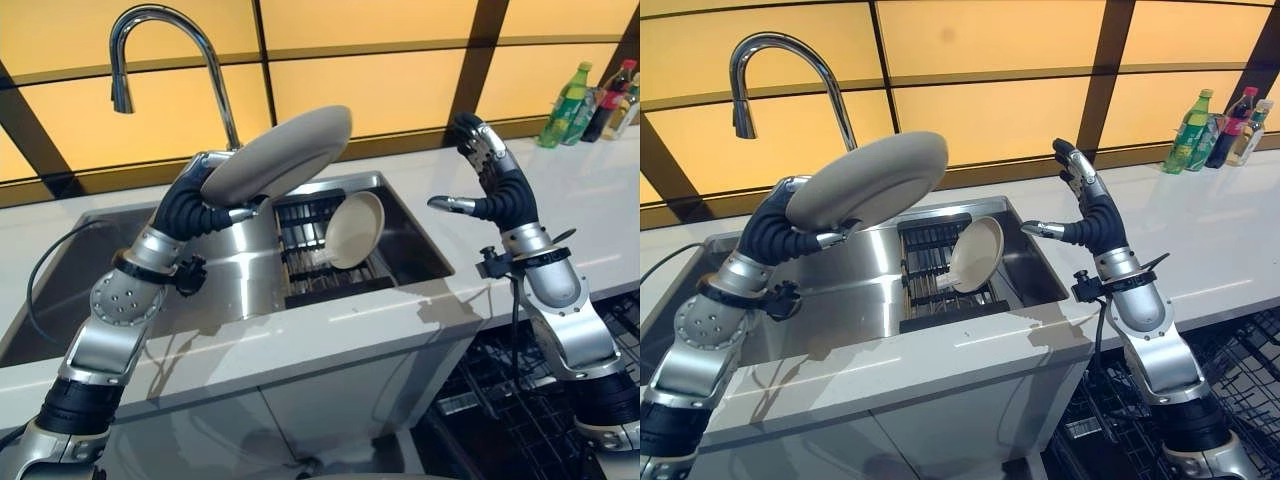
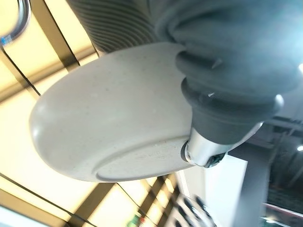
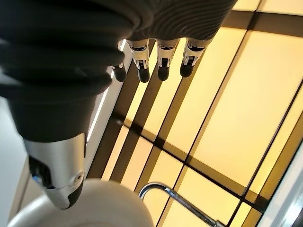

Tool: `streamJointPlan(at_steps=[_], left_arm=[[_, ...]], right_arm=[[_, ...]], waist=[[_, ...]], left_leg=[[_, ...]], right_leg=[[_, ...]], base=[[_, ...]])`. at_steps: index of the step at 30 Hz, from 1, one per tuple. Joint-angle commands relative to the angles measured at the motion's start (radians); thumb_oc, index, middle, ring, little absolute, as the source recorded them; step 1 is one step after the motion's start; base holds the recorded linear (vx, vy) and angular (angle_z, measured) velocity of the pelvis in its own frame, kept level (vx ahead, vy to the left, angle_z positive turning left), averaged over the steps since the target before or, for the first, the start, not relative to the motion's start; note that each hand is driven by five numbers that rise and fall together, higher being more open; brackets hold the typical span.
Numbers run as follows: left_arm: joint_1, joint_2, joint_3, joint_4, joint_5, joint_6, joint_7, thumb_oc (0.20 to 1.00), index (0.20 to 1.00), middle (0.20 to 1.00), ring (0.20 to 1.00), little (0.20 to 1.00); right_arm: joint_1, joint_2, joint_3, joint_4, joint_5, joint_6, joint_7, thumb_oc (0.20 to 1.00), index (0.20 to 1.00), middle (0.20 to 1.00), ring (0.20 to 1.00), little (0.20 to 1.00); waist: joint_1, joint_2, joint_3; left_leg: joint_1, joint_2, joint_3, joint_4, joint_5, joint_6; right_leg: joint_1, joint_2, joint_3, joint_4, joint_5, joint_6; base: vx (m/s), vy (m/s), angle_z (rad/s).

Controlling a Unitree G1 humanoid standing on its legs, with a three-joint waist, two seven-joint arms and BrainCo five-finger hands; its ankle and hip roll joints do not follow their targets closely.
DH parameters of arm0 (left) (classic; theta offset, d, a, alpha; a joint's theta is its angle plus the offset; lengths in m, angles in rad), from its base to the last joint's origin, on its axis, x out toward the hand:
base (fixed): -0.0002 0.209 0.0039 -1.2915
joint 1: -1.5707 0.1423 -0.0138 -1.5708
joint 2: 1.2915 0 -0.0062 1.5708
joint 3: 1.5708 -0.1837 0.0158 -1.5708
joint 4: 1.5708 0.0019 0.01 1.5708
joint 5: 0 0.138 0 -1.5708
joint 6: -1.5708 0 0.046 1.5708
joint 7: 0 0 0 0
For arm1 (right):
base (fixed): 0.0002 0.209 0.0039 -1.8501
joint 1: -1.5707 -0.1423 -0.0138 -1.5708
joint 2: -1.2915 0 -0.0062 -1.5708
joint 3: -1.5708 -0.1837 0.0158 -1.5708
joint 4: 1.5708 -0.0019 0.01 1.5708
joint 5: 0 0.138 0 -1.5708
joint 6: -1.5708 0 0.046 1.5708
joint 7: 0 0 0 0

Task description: Pick up plates and place into dishwasher.

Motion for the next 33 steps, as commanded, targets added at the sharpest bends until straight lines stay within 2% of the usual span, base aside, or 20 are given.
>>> streamJointPlan(at_steps=[1, 4, 7, 10, 20, 26, 30, 33], left_arm=[[-0.105, 0.03, -0.032, -0.019, -0.128, 0.023, -0.096, 0.2, 0.2, 0.2, 0.2, 0.2], [-0.129, 0.049, -0.049, -0.009, -0.149, 0.022, -0.126, 0.2, 0.2, 0.2, 0.2, 0.2], [-0.147, 0.077, -0.062, -0.004, -0.181, 0.022, -0.144, 0.2, 0.2, 0.2, 0.2, 0.2], [-0.164, 0.083, -0.076, 0.01, -0.213, 0.02, -0.166, 0.2, 0.2, 0.2, 0.2, 0.2], [-0.203, 0.089, -0.144, 0.01, -0.256, 0.051, -0.215, 0.2, 0.2, 0.2, 0.2, 0.2], [-0.222, 0.075, -0.181, 0.03, -0.262, 0.089, -0.244, 0.2, 0.2, 0.2, 0.2, 0.2], [-0.231, 0.076, -0.198, 0.033, -0.264, 0.091, -0.251, 0.2, 0.2, 0.2, 0.2, 0.2], [-0.236, 0.071, -0.201, 0.038, -0.268, 0.096, -0.247, 0.2, 0.2, 0.2, 0.2, 0.2]], right_arm=[[-0.111, -0.05, 0.028, -0.05, 0.052, -0.06, 0.095, 1.0, 1.0, 1.0, 1.0, 1.0], [-0.142, -0.076, 0.066, -0.048, 0.116, -0.053, 0.179, 1.0, 1.0, 1.0, 1.0, 1.0], [-0.177, -0.098, 0.114, -0.057, 0.263, -0.035, 0.314, 1.0, 1.0, 1.0, 1.0, 1.0], [-0.203, -0.097, 0.157, -0.054, 0.323, -0.03, 0.414, 1.0, 1.0, 1.0, 1.0, 1.0], [-0.284, -0.052, 0.256, -0.05, 0.427, -0.009, 0.466, 1.0, 1.0, 1.0, 1.0, 1.0], [-0.291, -0.013, 0.304, -0.049, 0.409, 0.01, 0.505, 1.0, 1.0, 1.0, 1.0, 1.0], [-0.303, -0.003, 0.324, -0.043, 0.416, 0.02, 0.52, 1.0, 1.0, 1.0, 1.0, 1.0], [-0.315, 0.001, 0.355, -0.053, 0.406, 0.061, 0.564, 1.0, 1.0, 1.0, 1.0, 1.0]], waist=[[0.024, -0.003, -0.059], [0.027, -0.005, -0.065], [0.032, -0.009, -0.078], [0.037, -0.011, -0.086], [0.046, -0.009, -0.106], [0.045, -0.003, -0.108], [0.046, -0.005, -0.112], [0.048, -0.004, -0.113]], left_leg=[[0.09, 0.043, 0.007, 0.02, -0.172, -0.025], [0.086, 0.043, 0.005, 0.022, -0.171, -0.026], [0.081, 0.045, 0.005, 0.02, -0.168, -0.027], [0.078, 0.046, 0.004, 0.02, -0.168, -0.028], [0.068, 0.042, 0.005, 0.021, -0.167, -0.018], [0.078, 0.039, 0.006, 0.018, -0.175, -0.011], [0.075, 0.036, 0.006, 0.019, -0.172, -0.009], [0.071, 0.034, 0.005, 0.021, -0.17, -0.007]], right_leg=[[-0.131, -0.018, -0.015, -0.012, 0.107, 0.047], [-0.128, -0.017, -0.02, -0.019, 0.108, 0.043], [-0.129, -0.015, -0.025, -0.026, 0.109, 0.039], [-0.128, -0.015, -0.03, -0.03, 0.11, 0.036], [-0.139, -0.009, -0.024, -0.032, 0.11, 0.029], [-0.131, -0.009, -0.02, -0.032, 0.103, 0.029], [-0.133, -0.01, -0.019, -0.032, 0.105, 0.03], [-0.135, -0.01, -0.017, -0.032, 0.107, 0.029]], base=[[-0.05, -0.051, 0.08], [-0.04, -0.041, 0.07], [-0.02, -0.022, 0.02], [-0.02, -0.024, 0.02], [0.0, -0.007, 0.0], [0.01, 0.002, 0.0], [0.01, 0.004, -0.01], [0.0, 0.035, -0.01]])
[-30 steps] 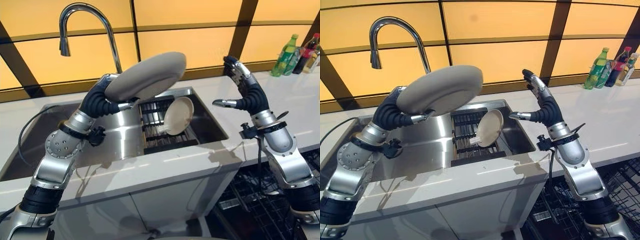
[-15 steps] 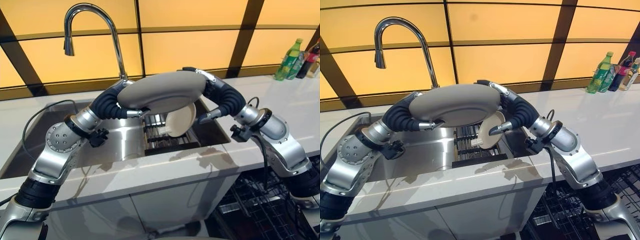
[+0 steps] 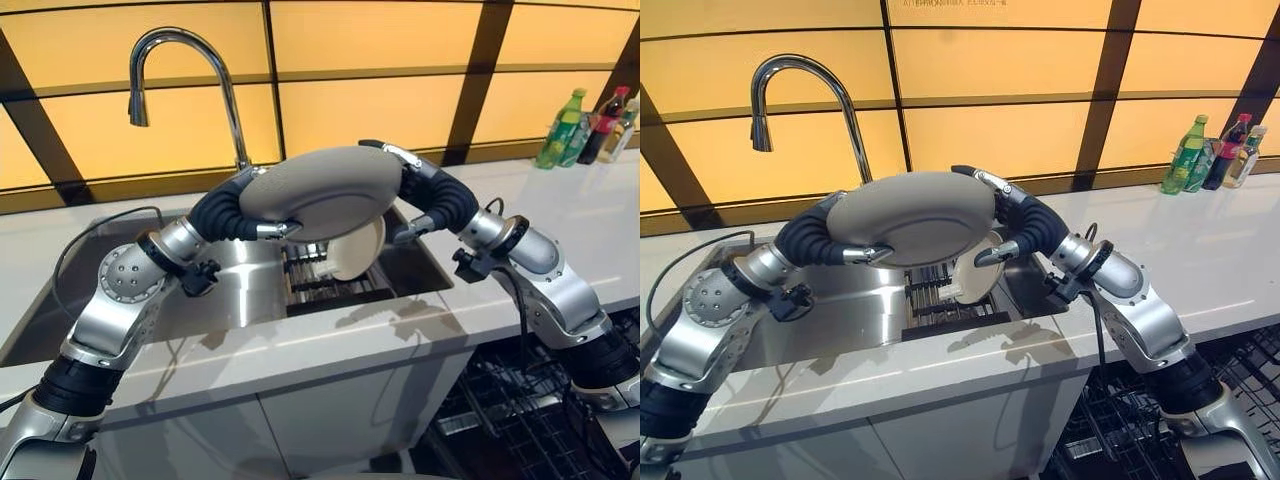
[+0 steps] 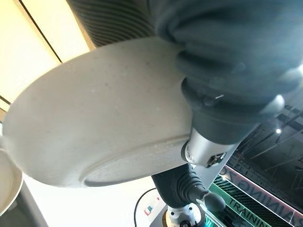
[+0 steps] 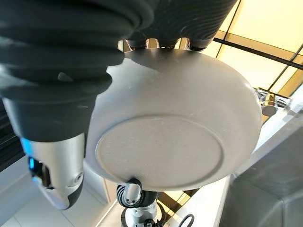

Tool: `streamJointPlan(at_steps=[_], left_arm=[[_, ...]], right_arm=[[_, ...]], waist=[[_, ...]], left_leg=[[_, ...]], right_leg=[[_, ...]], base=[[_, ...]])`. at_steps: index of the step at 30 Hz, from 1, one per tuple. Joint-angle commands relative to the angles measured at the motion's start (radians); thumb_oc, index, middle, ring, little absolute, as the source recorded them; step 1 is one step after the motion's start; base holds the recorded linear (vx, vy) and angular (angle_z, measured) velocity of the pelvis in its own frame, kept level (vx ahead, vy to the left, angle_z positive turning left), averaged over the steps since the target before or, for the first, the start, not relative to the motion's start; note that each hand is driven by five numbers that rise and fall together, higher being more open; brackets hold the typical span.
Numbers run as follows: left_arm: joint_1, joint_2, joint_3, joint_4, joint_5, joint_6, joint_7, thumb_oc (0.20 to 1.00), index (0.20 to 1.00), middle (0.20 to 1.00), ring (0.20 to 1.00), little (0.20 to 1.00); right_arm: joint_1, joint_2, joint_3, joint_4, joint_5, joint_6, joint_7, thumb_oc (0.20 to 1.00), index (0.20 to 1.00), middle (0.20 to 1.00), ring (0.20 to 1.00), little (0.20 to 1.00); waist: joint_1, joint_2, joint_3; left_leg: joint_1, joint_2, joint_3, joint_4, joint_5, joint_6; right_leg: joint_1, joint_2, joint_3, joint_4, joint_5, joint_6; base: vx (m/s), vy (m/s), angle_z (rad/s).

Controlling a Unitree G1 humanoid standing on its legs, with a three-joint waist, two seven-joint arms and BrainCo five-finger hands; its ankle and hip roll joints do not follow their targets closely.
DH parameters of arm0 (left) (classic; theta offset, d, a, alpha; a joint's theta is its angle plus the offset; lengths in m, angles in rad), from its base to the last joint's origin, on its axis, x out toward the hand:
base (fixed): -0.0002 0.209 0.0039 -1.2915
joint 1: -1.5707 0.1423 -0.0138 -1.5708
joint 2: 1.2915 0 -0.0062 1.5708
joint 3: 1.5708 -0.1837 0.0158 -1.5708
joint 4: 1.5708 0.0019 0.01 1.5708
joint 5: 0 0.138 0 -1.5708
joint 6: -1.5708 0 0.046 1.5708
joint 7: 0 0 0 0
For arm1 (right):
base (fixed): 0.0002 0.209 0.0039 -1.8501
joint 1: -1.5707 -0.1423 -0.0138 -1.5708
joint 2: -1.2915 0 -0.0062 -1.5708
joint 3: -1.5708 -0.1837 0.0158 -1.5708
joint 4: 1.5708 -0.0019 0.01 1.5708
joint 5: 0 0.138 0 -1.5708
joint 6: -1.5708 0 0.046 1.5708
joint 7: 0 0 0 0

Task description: Pick up plates and place into dishwasher.

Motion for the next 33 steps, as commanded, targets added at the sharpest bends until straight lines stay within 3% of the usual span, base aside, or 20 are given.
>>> streamJointPlan(at_steps=[1, 5, 9, 14, 21, 24, 33], left_arm=[[-0.171, -0.019, -0.081, 0.037, -0.032, -0.018, 0.012, 0.2, 0.2, 0.2, 0.2, 0.2], [-0.172, -0.019, -0.089, 0.037, -0.047, -0.007, 0.023, 0.2, 0.2, 0.2, 0.2, 0.2], [-0.179, -0.039, -0.113, 0.048, -0.059, 0.008, 0.013, 0.2, 0.2, 0.2, 0.2, 0.2], [-0.192, -0.052, -0.141, 0.068, -0.053, 0.01, 0.012, 0.2, 0.2, 0.2, 0.2, 0.2], [-0.175, -0.053, -0.124, 0.063, -0.067, 0.019, 0.023, 0.2, 0.2, 0.2, 0.2, 0.2], [-0.17, -0.059, -0.116, 0.061, -0.061, 0.025, 0.02, 0.2, 0.2, 0.2, 0.2, 0.2], [-0.155, -0.044, -0.095, 0.062, -0.054, 0.018, 0.032, 0.2, 0.2, 0.2, 0.2, 0.2]], right_arm=[[-0.113, 0.058, 0.15, -0.108, 0.035, 0.005, 0.139, 1.0, 1.0, 1.0, 1.0, 1.0], [-0.109, 0.068, 0.196, -0.126, 0.061, 0.037, 0.215, 1.0, 1.0, 1.0, 1.0, 1.0], [-0.141, 0.104, 0.254, -0.14, 0.059, 0.024, 0.246, 1.0, 1.0, 1.0, 1.0, 1.0], [-0.186, 0.155, 0.294, -0.117, 0.063, 0.045, 0.209, 1.0, 1.0, 1.0, 1.0, 1.0], [-0.156, 0.159, 0.283, -0.12, 0.055, 0.077, 0.142, 1.0, 1.0, 1.0, 1.0, 1.0], [-0.142, 0.173, 0.284, -0.118, 0.023, 0.096, 0.165, 1.0, 1.0, 1.0, 1.0, 1.0], [-0.131, 0.106, 0.262, -0.115, -0.056, 0.079, 0.11, 1.0, 1.0, 1.0, 1.0, 1.0]], waist=[[0.045, 0.007, -0.035], [0.048, 0.006, -0.033], [0.057, 0.006, -0.028], [0.065, 0.008, -0.029], [0.067, 0.01, -0.028], [0.065, 0.01, -0.026], [0.061, 0.009, -0.023]], left_leg=[[0.087, 0.033, 0.012, 0.021, -0.166, -0.002], [0.089, 0.03, 0.006, 0.021, -0.165, -0.001], [0.093, 0.028, -0.001, 0.021, -0.165, -0.001], [0.1, 0.024, -0.006, 0.019, -0.167, 0.003], [0.096, 0.024, -0.008, 0.017, -0.165, 0.005], [0.096, 0.022, -0.009, 0.017, -0.164, 0.008], [0.098, 0.025, 0.004, 0.017, -0.161, 0.005]], right_leg=[[-0.128, -0.01, -0.009, -0.011, 0.103, 0.033], [-0.125, -0.012, -0.009, -0.011, 0.106, 0.032], [-0.118, -0.016, -0.012, -0.011, 0.106, 0.032], [-0.111, -0.019, -0.011, -0.011, 0.104, 0.032], [-0.112, -0.024, -0.015, -0.011, 0.106, 0.034], [-0.112, -0.025, -0.012, -0.011, 0.108, 0.035], [-0.106, -0.027, -0.024, -0.011, 0.108, 0.033]], base=[[0.0, 0.031, -0.02], [0.0, 0.0, 0.0], [0.01, 0.007, -0.01], [0.03, 0.028, 0.01], [0.01, 0.012, 0.02], [0.0, 0.0, 0.0], [0.0, 0.0, 0.0]])
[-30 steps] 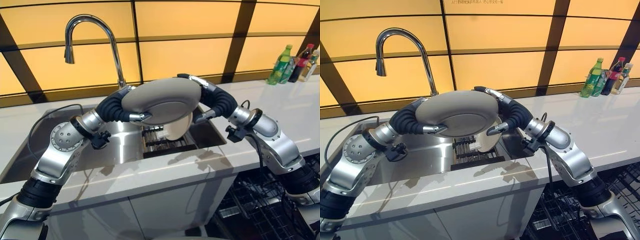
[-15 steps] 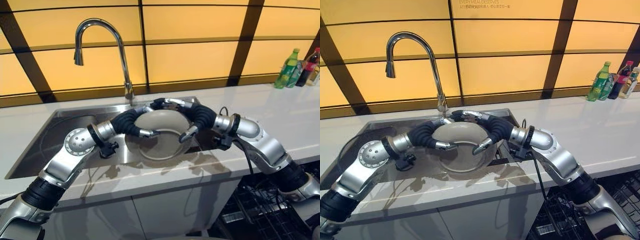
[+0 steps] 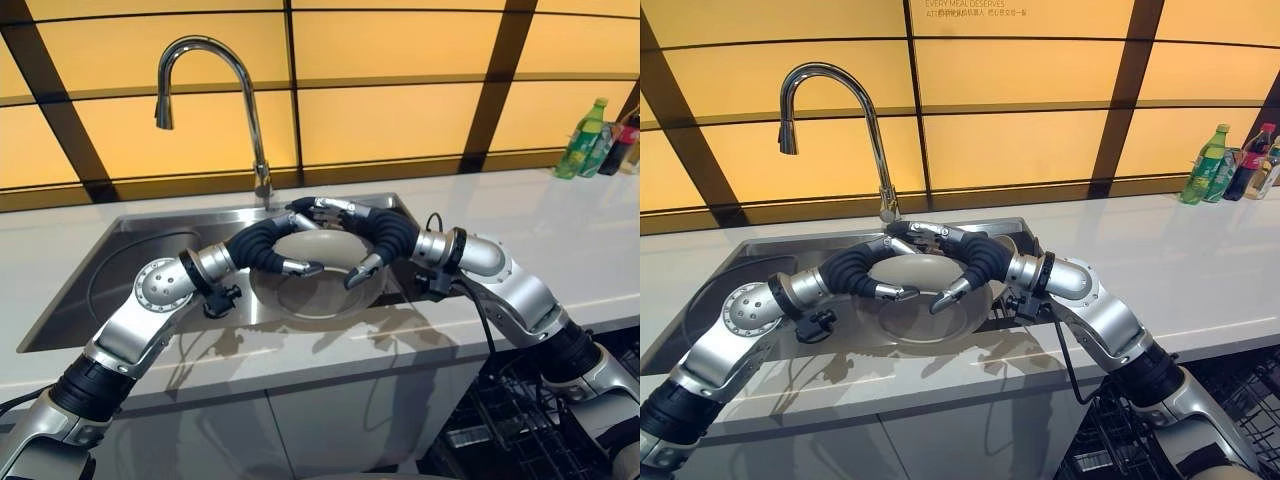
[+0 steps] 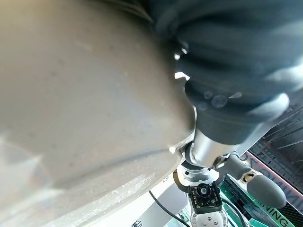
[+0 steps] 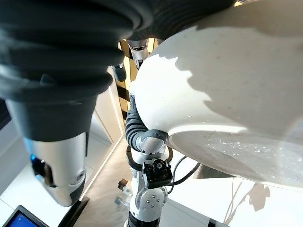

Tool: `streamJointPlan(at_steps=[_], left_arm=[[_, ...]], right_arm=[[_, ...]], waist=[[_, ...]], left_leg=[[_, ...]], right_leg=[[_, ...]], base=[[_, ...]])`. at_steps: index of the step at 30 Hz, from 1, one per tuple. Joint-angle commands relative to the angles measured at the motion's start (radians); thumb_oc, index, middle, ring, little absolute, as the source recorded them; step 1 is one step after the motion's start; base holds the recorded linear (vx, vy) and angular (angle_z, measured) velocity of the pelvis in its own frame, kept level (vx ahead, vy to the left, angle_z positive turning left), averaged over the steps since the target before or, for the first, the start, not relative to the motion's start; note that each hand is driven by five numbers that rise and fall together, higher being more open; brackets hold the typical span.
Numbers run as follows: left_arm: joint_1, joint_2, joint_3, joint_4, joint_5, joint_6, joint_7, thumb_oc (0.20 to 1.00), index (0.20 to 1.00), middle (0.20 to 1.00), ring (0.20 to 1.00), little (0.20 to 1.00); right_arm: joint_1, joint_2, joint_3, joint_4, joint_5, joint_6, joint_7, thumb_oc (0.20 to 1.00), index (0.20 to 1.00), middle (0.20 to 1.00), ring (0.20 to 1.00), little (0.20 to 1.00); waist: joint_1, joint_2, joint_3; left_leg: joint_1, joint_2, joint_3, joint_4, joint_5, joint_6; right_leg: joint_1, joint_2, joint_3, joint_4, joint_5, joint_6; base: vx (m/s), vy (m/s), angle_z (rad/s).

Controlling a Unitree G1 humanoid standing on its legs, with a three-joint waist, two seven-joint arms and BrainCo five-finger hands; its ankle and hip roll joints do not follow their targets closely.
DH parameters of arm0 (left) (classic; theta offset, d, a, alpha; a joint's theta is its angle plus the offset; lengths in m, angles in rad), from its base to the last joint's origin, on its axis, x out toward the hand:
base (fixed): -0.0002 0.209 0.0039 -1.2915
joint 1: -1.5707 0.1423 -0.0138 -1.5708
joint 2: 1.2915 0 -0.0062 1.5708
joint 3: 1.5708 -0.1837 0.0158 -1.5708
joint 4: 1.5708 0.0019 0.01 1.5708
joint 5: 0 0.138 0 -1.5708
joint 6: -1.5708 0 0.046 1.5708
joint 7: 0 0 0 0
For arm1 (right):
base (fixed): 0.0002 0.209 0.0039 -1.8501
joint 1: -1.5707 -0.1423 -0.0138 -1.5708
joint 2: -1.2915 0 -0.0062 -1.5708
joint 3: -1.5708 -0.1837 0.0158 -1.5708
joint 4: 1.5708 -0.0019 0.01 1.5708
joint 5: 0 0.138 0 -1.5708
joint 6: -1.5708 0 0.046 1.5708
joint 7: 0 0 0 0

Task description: Pick up plates and place into dishwasher.

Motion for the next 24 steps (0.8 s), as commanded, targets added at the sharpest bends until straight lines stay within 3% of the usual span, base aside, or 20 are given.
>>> streamJointPlan(at_steps=[1, 3, 7, 10, 17, 21, 24], left_arm=[[-0.154, -0.053, 0.068, 0.037, -0.053, -0.054, 0.084, 0.2, 0.2, 0.2, 0.2, 0.2], [-0.15, -0.05, 0.08, 0.045, -0.055, -0.074, 0.086, 0.2, 0.2, 0.2, 0.2, 0.2], [-0.11, -0.041, 0.164, 0.029, -0.103, -0.148, 0.133, 0.2, 0.2, 0.2, 0.2, 0.2], [-0.064, -0.061, 0.243, -0.001, -0.09, -0.178, 0.149, 0.2, 0.2, 0.2, 0.2, 0.2], [-0.042, -0.051, 0.332, -0.014, -0.08, -0.219, 0.205, 0.2, 0.2, 0.2, 0.2, 0.2], [-0.051, -0.077, 0.367, -0.029, -0.161, -0.25, 0.214, 0.2, 0.2, 0.2, 0.2, 0.2], [-0.065, -0.12, 0.363, -0.073, -0.235, -0.228, 0.185, 0.2, 0.2, 0.2, 0.2, 0.2]], right_arm=[[-0.042, 0.017, 0.079, -0.103, -0.027, -0.042, -0.02, 1.0, 1.0, 1.0, 1.0, 1.0], [-0.035, -0.003, 0.053, -0.097, -0.045, -0.054, -0.069, 1.0, 1.0, 1.0, 1.0, 1.0], [0.013, -0.029, -0.083, -0.064, -0.073, -0.091, -0.257, 1.0, 1.0, 1.0, 1.0, 1.0], [0.081, -0.01, -0.184, -0.041, -0.146, -0.111, -0.307, 1.0, 1.0, 1.0, 1.0, 1.0], [0.161, -0.017, -0.314, 0.004, -0.149, -0.148, -0.434, 1.0, 1.0, 1.0, 1.0, 1.0], [0.202, 0.016, -0.356, 0.03, -0.16, -0.174, -0.44, 1.0, 1.0, 1.0, 1.0, 1.0], [0.219, 0.034, -0.349, 0.025, -0.162, -0.177, -0.394, 1.0, 1.0, 1.0, 1.0, 1.0]], waist=[[0.011, 0.003, -0.01], [0.01, 0.003, -0.012], [0.006, 0.006, -0.016], [0.003, 0.011, -0.016], [0.0, 0.016, -0.024], [-0.003, 0.02, -0.029], [-0.004, 0.02, -0.031]], left_leg=[[0.094, 0.03, 0.01, 0.017, -0.162, 0.003], [0.094, 0.031, 0.013, 0.016, -0.162, 0.002], [0.086, 0.033, 0.015, 0.019, -0.159, 0.002], [0.087, 0.034, 0.012, 0.015, -0.162, 0.003], [0.088, 0.04, 0.021, 0.011, -0.164, -0.003], [0.085, 0.039, 0.018, 0.009, -0.167, -0.002], [0.081, 0.036, 0.008, 0.01, -0.167, -0.003]], right_leg=[[-0.114, -0.024, -0.017, -0.01, 0.108, 0.033], [-0.114, -0.024, -0.02, -0.01, 0.108, 0.032], [-0.121, -0.024, -0.022, -0.008, 0.113, 0.029], [-0.123, -0.023, -0.023, -0.007, 0.111, 0.03], [-0.124, -0.03, -0.041, -0.01, 0.109, 0.035], [-0.128, -0.031, -0.042, -0.01, 0.107, 0.036], [-0.131, -0.032, -0.041, -0.01, 0.106, 0.037]], base=[[0.0, 0.0, 0.0], [0.0, 0.0, 0.0], [-0.01, -0.003, 0.0], [0.0, 0.0, 0.0], [0.0, 0.0, 0.0], [0.0, 0.0, 0.0], [0.0, 0.0, 0.0]])
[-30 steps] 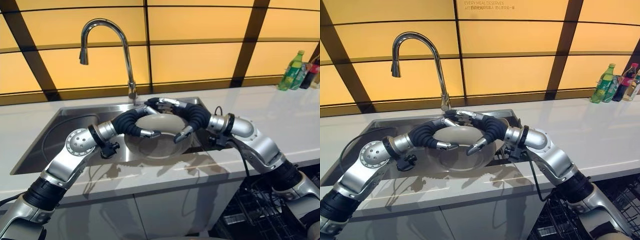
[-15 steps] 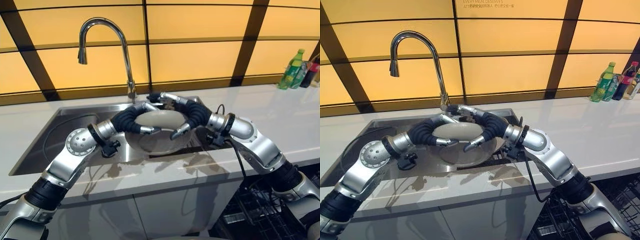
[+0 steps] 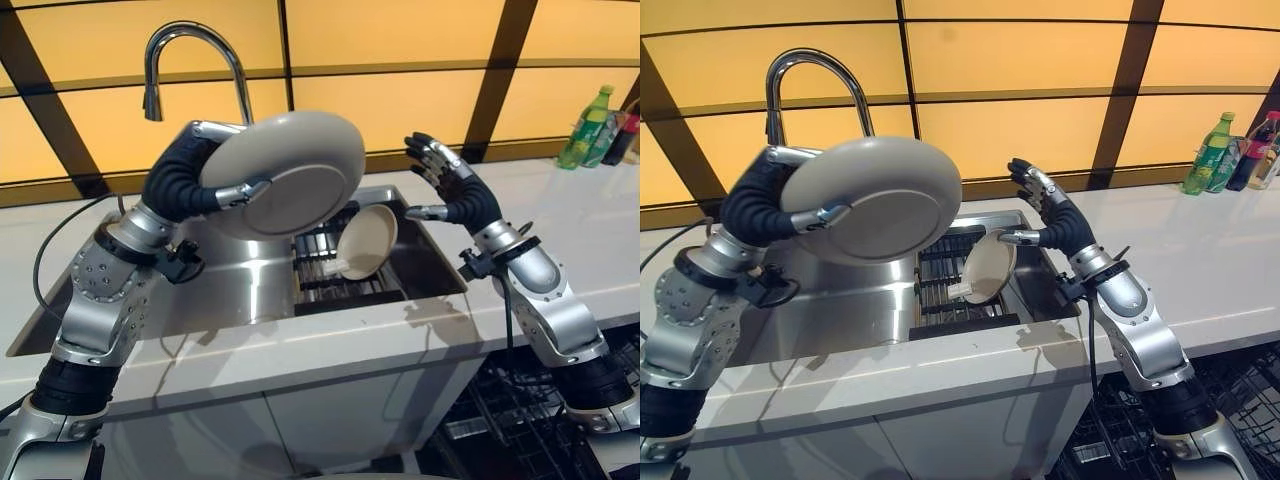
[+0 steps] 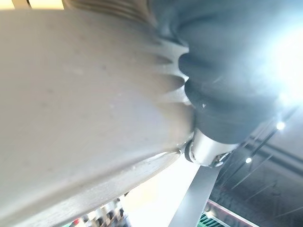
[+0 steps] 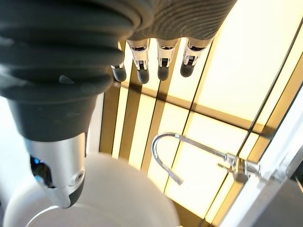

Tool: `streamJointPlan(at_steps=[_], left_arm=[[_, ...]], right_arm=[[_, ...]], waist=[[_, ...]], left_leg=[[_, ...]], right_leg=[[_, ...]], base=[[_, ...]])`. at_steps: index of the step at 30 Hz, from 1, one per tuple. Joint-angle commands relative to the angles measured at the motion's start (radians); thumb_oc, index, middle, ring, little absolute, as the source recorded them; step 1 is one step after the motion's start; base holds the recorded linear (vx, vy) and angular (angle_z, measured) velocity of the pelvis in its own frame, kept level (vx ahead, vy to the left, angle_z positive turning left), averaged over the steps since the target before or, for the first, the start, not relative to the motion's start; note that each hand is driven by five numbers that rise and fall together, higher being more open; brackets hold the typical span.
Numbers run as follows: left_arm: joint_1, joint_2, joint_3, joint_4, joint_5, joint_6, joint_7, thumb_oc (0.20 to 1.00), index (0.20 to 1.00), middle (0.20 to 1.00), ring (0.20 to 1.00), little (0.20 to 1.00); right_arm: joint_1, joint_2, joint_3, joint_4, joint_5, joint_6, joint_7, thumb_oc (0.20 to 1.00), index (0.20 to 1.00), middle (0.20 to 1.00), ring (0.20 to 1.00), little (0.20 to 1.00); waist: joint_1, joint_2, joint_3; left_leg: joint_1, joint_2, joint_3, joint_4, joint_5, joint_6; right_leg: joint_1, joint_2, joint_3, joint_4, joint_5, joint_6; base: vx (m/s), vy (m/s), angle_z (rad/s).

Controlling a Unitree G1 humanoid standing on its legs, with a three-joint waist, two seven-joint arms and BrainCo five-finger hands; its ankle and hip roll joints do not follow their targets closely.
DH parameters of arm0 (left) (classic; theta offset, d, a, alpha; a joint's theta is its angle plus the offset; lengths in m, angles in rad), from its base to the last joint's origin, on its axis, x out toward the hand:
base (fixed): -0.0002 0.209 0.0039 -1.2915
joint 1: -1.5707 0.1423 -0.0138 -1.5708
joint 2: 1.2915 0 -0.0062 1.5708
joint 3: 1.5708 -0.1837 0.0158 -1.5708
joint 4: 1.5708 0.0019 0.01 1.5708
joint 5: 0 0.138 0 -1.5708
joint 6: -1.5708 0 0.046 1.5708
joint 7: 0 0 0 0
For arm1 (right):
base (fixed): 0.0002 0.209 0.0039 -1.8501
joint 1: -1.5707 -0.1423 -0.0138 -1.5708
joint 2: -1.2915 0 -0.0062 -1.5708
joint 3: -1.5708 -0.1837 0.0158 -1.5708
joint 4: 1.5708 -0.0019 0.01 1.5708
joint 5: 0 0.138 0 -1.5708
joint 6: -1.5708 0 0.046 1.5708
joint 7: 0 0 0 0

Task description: Pick up plates and place into dishwasher.

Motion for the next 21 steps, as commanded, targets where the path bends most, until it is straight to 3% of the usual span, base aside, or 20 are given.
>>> streamJointPlan(at_steps=[1, 6, 15, 21], left_arm=[[-0.072, -0.055, 0.042, -0.024, -0.153, -0.025, -0.001, 0.2, 0.2, 0.2, 0.2, 0.2], [-0.115, -0.15, -0.05, -0.033, -0.244, 0.064, -0.087, 0.2, 0.2, 0.2, 0.2, 0.2], [-0.134, -0.216, -0.149, -0.013, -0.362, 0.219, -0.162, 0.2, 0.2, 0.2, 0.2, 0.2], [-0.136, -0.248, -0.21, 0.007, -0.325, 0.261, -0.19, 0.2, 0.2, 0.2, 0.2, 0.2]], right_arm=[[-0.014, 0.006, -0.022, -0.011, -0.006, -0.074, 0.04, 1.0, 1.0, 1.0, 1.0, 1.0], [-0.098, 0.05, 0.077, -0.007, 0.008, -0.064, 0.072, 1.0, 1.0, 1.0, 1.0, 1.0], [-0.185, 0.09, 0.158, 0.002, 0.042, -0.073, 0.083, 1.0, 1.0, 1.0, 1.0, 1.0], [-0.215, 0.126, 0.185, -0.015, 0.088, -0.091, 0.09, 1.0, 1.0, 1.0, 1.0, 1.0]], waist=[[0.022, 0.024, -0.057], [0.025, 0.02, -0.058], [0.029, 0.014, -0.059], [0.032, 0.008, -0.054]], left_leg=[[0.089, 0.04, 0.006, 0.012, -0.163, -0.004], [0.097, 0.035, -0.009, 0.012, -0.166, -0.007], [0.104, 0.032, -0.009, 0.008, -0.168, -0.002], [0.104, 0.029, -0.006, 0.01, -0.168, 0.003]], right_leg=[[-0.132, -0.026, -0.031, 0.002, 0.106, 0.037], [-0.124, -0.024, -0.026, 0.002, 0.105, 0.035], [-0.12, -0.025, -0.022, 0.002, 0.107, 0.036], [-0.118, -0.032, -0.027, 0.002, 0.113, 0.039]], base=[[0.0, 0.0, 0.0], [0.01, 0.007, 0.04], [0.01, 0.024, 0.04], [0.0, 0.0, 0.0]])
